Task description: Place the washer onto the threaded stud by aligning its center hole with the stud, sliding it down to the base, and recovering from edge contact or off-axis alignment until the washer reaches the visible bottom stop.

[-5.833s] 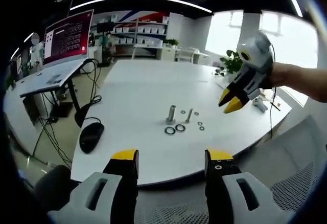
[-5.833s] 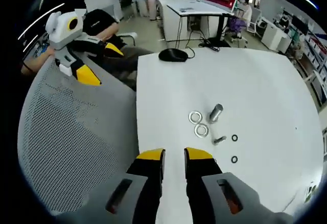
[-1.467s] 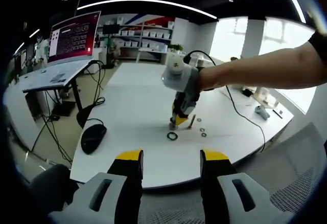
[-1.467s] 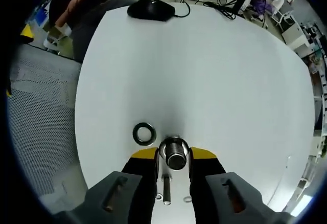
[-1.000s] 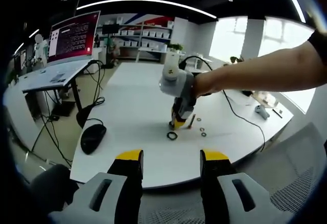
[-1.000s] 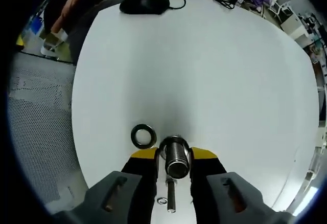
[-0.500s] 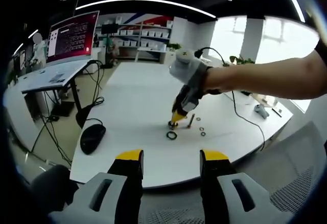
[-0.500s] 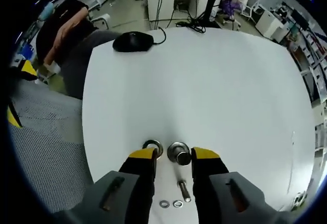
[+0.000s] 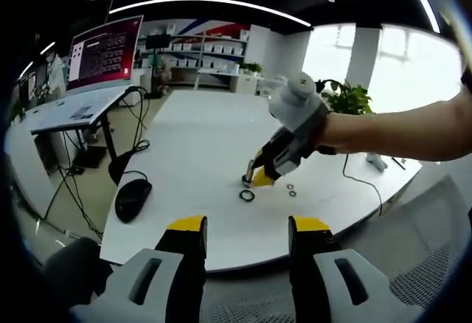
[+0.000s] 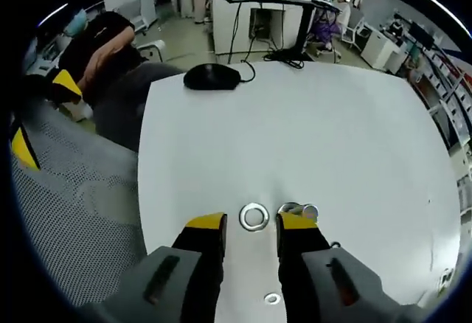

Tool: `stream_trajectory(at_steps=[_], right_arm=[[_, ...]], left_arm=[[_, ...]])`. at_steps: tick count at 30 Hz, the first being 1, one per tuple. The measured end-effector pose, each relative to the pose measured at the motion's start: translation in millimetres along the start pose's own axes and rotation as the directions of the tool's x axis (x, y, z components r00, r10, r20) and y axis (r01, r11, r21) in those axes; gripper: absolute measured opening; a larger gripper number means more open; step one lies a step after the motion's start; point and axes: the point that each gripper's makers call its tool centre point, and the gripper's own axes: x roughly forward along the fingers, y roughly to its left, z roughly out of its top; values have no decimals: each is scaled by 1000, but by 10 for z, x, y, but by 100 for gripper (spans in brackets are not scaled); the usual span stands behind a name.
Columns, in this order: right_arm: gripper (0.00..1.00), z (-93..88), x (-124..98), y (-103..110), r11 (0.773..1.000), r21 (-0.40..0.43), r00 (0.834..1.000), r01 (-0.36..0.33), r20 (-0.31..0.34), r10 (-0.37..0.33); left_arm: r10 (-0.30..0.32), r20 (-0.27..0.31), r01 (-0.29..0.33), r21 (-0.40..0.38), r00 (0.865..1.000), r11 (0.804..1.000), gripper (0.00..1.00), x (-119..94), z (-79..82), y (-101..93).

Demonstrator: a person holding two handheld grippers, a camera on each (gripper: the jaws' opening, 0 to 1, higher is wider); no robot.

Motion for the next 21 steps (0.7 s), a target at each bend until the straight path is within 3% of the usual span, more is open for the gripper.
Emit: stream_trajectory(at_steps=[5, 8, 21], right_arm=[[29, -177, 147, 62, 999, 31, 999, -8, -50, 10], [29, -226, 238, -17, 999, 53, 998, 1, -70, 3], [31, -186, 409, 17, 998, 56, 992, -6, -126, 13]], left_arm=[[1, 1, -1, 0, 1000, 1000, 42, -4, 1, 1], [2, 2, -2, -2, 1000, 1000, 42, 0, -4, 15], [4, 1, -4, -1, 1000, 1000, 42, 0, -5, 11]])
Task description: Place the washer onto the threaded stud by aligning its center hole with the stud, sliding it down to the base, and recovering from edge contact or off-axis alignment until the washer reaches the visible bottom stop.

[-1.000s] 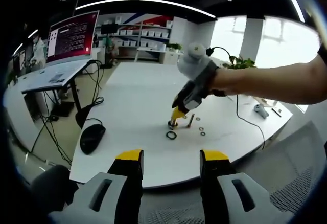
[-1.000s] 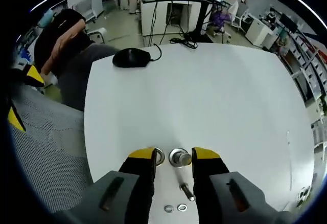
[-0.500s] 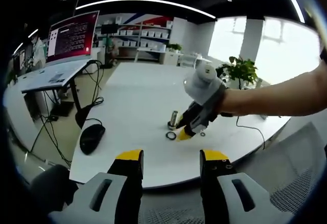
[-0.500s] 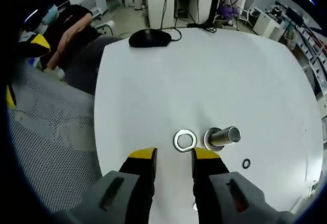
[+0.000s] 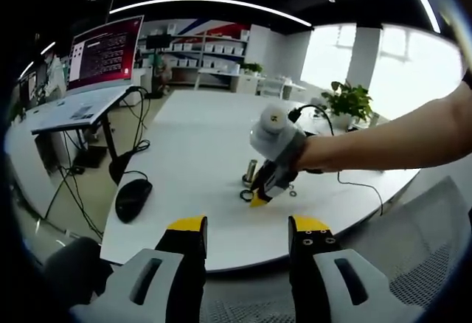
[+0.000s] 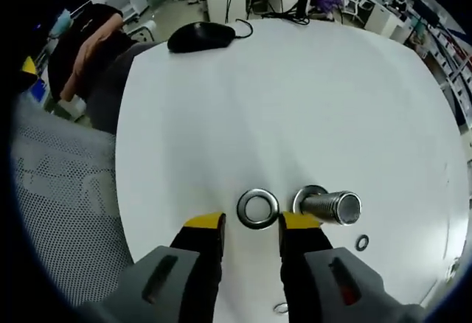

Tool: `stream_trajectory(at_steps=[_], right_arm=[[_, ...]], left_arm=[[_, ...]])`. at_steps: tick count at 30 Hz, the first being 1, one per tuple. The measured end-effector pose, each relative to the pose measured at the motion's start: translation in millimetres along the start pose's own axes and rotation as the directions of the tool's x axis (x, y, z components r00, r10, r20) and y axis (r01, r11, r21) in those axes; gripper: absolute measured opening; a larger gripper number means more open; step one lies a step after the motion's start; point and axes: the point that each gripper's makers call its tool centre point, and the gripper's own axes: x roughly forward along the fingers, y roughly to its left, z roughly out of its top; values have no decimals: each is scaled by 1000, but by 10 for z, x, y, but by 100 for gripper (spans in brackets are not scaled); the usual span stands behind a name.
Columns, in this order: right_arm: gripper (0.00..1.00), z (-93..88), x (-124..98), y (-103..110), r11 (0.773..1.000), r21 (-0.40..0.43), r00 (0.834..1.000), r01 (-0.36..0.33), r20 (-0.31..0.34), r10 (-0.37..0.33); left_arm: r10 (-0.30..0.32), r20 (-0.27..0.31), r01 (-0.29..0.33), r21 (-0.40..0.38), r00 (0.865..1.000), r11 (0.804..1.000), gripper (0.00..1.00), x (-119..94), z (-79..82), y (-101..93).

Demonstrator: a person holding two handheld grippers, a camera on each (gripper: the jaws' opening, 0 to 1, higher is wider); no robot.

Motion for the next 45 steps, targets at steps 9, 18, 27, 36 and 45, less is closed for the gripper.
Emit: stream_trajectory(at_steps=[9, 18, 27, 36, 45], right_arm=[[31, 9, 13, 12, 1000, -2, 998, 2, -69, -2], [30, -5, -6, 43, 1000, 0, 992, 5, -123, -5], [29, 24, 25, 10, 1000, -23, 994, -4, -113, 1], [27, 47, 33, 9, 999, -47, 993, -7, -116, 2], [27, 43, 20, 34, 999, -50, 992, -8, -123, 2]], left_arm=[[2, 2, -2, -2, 1000, 1000, 42, 0, 9, -1], [3, 3, -3, -4, 1000, 1000, 41, 5, 8, 5], [2, 3, -2, -4, 1000, 1000, 40, 9, 6, 10], [2, 4, -2, -4, 1000, 1000, 40, 3, 9, 6], [2, 6, -2, -5, 1000, 1000, 40, 2, 8, 6]])
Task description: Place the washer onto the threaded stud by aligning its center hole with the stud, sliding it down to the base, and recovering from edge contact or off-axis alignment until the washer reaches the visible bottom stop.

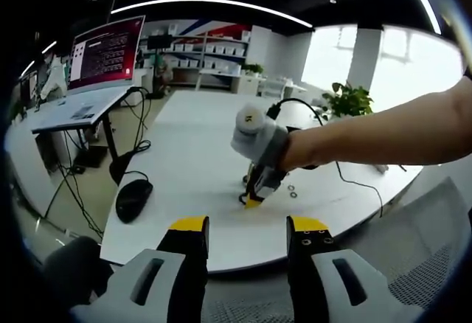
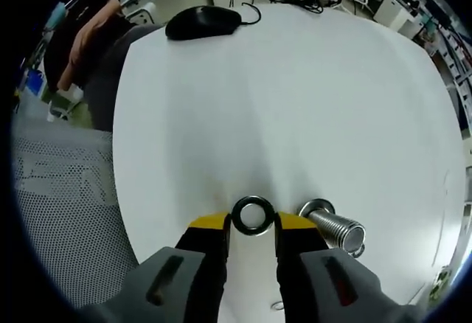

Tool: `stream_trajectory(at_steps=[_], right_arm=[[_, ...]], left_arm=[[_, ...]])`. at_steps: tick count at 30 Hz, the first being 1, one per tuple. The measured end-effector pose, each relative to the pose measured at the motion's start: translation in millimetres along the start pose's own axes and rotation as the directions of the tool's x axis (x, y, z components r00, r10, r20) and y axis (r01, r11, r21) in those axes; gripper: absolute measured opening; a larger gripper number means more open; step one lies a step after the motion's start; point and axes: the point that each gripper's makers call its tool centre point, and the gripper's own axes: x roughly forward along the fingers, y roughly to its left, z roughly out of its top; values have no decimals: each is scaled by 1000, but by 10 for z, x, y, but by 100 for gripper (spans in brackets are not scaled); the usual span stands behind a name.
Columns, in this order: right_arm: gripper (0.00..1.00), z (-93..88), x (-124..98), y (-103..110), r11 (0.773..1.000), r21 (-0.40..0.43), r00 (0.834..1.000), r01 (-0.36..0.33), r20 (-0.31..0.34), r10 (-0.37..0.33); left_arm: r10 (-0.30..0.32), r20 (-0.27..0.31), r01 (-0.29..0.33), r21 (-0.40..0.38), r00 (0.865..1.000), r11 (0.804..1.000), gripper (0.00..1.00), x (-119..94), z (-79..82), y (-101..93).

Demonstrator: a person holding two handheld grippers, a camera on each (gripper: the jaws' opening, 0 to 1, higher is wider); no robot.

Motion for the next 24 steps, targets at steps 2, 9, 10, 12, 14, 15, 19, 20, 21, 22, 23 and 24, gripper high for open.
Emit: stream_trajectory(at_steps=[2, 9, 10, 12, 14, 15, 19, 20, 21, 22, 23, 24], right_arm=[[27, 2, 2, 0, 1000, -2, 1000, -1, 1, 1], [27, 12, 5, 0, 1000, -3, 1000, -2, 10, 2], [27, 11, 4, 1, 1000, -2, 1000, -3, 11, 3], [27, 8, -1, 3, 1000, -1, 1000, -3, 10, 3], [27, 5, -8, 9, 1000, -1, 1000, -1, 8, 1], [27, 5, -8, 8, 1000, -1, 1000, -1, 8, 1], [27, 7, -6, 6, 1000, 0, 1000, -1, 10, 1], [27, 6, -7, 7, 1000, -2, 1000, -1, 12, 1], [27, 6, -6, 6, 1000, -4, 1000, -2, 13, 2], [27, 5, -7, 6, 1000, -6, 1000, -3, 15, 3], [27, 0, -13, 11, 1000, -11, 1000, -5, 20, 5], [27, -6, -18, 15, 1000, -20, 1000, -7, 25, 8]], left_arm=[[0, 1, 0, 0, 1000, 1000, 40, 1, 3, -3], [-1, -2, 1, 1, 1000, 1000, 40, -1, 2, -1], [-1, -2, 1, 1, 1000, 1000, 40, -2, 4, -3], [-1, -2, 1, 2, 1000, 1000, 40, -3, 3, 0], [-1, -2, 1, 2, 1000, 1000, 40, -3, 4, -3], [-1, -3, 1, 2, 1000, 1000, 40, -3, 4, -4], [-2, -4, 2, 3, 1000, 1000, 40, -4, 9, -19], [-2, -3, 2, 3, 1000, 1000, 40, -1, 4, -11], [-3, -4, 3, 3, 1000, 1000, 40, 1, -1, -4], [-3, -4, 3, 3, 1000, 1000, 40, 0, -2, -3], [-3, -4, 3, 3, 1000, 1000, 40, 0, -2, -2], [-2, -4, 2, 3, 1000, 1000, 40, -1, -2, 0]])
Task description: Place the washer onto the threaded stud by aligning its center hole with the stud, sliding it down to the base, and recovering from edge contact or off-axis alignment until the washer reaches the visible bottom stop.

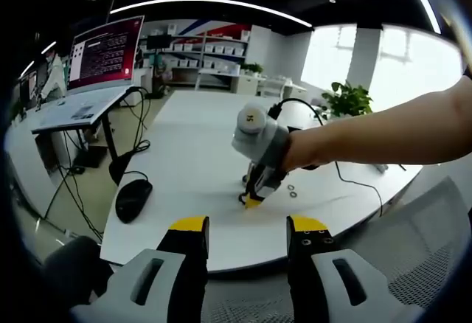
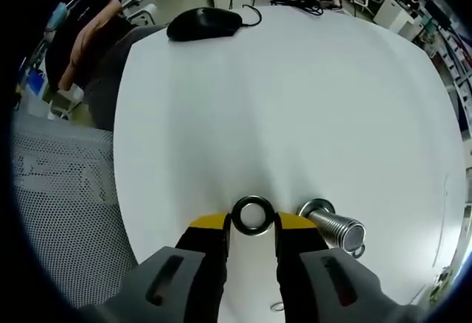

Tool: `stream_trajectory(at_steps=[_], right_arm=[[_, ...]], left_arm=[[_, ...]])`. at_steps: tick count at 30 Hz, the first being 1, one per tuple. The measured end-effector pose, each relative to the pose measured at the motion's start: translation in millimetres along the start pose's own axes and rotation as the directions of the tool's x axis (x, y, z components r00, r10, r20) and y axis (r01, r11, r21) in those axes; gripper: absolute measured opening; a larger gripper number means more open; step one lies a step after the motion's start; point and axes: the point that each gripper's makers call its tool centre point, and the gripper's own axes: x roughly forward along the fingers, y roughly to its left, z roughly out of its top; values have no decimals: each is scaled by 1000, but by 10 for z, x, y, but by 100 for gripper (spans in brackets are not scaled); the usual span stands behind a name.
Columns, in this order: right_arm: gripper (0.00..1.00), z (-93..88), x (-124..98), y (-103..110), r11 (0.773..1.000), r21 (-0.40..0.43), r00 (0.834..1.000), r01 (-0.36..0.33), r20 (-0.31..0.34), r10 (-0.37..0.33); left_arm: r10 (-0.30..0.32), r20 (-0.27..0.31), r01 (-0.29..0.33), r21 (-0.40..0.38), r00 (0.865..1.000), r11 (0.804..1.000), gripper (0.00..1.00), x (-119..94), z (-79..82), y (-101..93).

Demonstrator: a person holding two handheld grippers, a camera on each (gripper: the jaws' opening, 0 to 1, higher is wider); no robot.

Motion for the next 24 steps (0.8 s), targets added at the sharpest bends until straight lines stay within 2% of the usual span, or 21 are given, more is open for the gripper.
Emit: stream_trajectory(at_steps=[12, 18, 24], right_arm=[[25, 12, 2, -13, 999, -32, 998, -9, 60, 11], [24, 37, -9, -17, 1000, 3, 995, 0, 104, 0], [24, 58, -74, -4, 1000, -1, 991, -2, 133, 2]], left_arm=[[-1, 0, 1, 1, 1000, 1000, 40, -1, 4, -8], [-2, -1, 2, 2, 1000, 1000, 40, 1, 1, -5], [-2, -1, 2, 2, 1000, 1000, 40, -2, -3, -4]])
